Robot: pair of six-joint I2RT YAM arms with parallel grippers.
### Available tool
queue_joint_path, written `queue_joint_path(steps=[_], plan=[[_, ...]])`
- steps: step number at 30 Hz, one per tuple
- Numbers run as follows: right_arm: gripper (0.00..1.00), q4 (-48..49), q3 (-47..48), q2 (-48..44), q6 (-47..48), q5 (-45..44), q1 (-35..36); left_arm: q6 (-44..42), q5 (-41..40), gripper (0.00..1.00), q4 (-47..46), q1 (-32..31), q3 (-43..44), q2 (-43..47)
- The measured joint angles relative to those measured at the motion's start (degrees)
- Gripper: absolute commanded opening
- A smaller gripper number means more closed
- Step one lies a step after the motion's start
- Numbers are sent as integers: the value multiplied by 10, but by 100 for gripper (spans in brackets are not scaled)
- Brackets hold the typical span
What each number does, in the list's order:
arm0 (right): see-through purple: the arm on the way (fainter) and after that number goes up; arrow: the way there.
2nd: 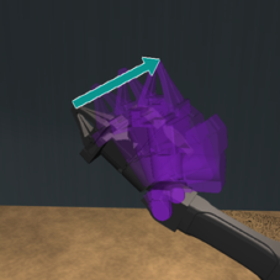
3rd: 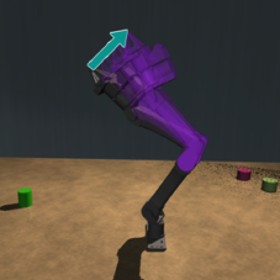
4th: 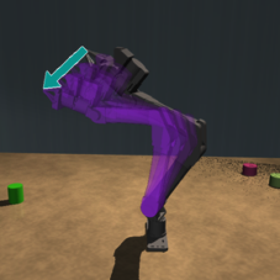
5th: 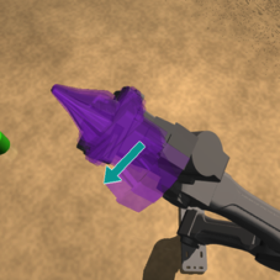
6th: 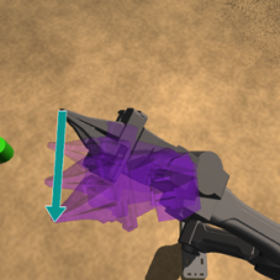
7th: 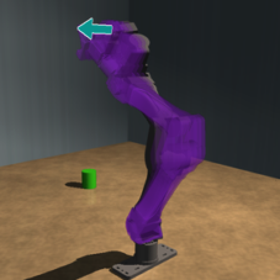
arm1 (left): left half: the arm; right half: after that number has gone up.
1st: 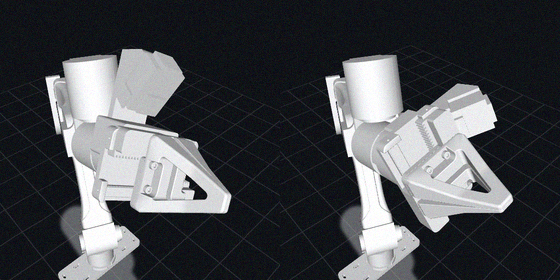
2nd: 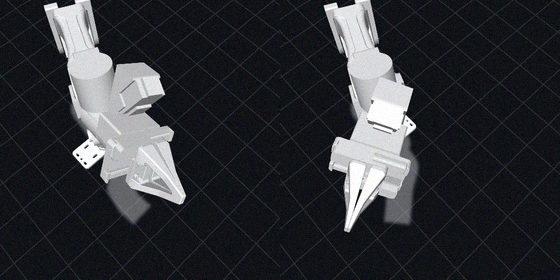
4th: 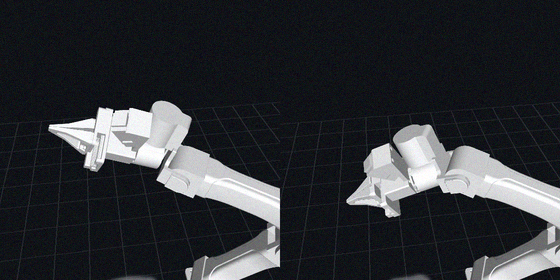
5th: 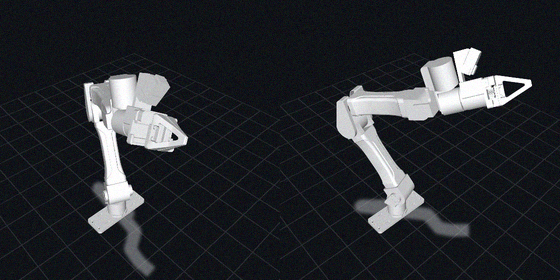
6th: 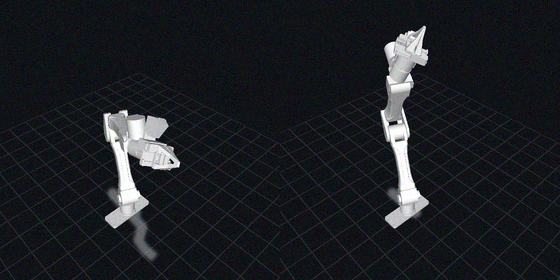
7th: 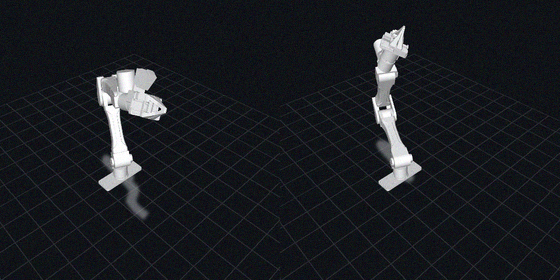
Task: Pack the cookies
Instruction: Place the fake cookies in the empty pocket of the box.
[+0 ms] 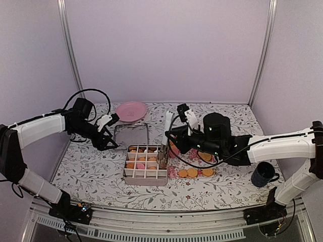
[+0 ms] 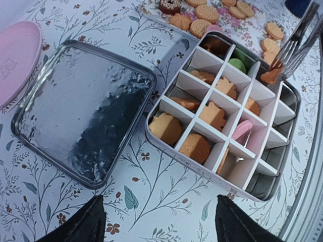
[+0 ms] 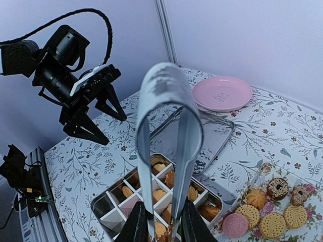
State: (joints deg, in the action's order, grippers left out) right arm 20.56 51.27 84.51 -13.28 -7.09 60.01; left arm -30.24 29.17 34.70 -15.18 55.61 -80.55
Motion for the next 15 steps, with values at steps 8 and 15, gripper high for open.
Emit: queue_joint_path(steps=[8, 15], plan=[[24, -5, -1, 0, 0, 0, 0, 0, 0, 75, 0, 0, 0, 0], [30, -7, -1, 0, 7, -8, 0, 0, 0, 75, 0, 0, 0, 0]])
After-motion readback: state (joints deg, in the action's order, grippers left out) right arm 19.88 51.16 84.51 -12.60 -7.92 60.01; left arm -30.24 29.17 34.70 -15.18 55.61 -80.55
